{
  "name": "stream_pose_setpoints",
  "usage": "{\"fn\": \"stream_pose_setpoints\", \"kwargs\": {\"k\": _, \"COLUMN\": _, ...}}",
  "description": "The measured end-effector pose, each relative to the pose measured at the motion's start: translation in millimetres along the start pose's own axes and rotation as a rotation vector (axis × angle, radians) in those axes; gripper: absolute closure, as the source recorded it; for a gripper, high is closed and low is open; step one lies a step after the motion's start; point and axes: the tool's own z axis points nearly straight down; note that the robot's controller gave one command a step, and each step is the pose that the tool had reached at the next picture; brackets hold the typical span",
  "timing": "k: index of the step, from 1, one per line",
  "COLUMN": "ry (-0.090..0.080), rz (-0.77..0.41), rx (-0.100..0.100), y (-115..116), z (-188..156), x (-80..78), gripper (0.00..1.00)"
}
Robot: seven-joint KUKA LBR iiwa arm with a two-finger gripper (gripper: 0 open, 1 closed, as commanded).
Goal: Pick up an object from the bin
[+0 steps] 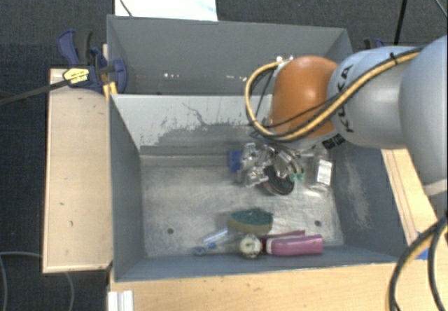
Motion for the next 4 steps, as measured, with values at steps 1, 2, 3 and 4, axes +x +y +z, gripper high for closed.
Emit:
{"fn": "stream_pose_setpoints", "kwargs": {"k": 1, "ry": 0.022, "rz": 0.0, "rx": -0.001, "y": 0, "z": 3, "x": 4.8, "gripper": 0.0}}
{"fn": "stream_pose_setpoints", "kwargs": {"k": 2, "ry": 0.0, "rz": -0.295, "rx": 0.003, "y": -64, "z": -5, "x": 16.9, "gripper": 0.0}}
{"fn": "stream_pose_setpoints", "kwargs": {"k": 3, "ry": -0.007, "rz": -0.517, "rx": 0.002, "y": -138, "z": 8, "x": 24.7, "gripper": 0.0}}
{"fn": "stream_pose_setpoints", "kwargs": {"k": 4, "ry": -0.008, "rz": -0.068, "rx": 0.005, "y": -171, "z": -54, "x": 34.7, "gripper": 0.0}}
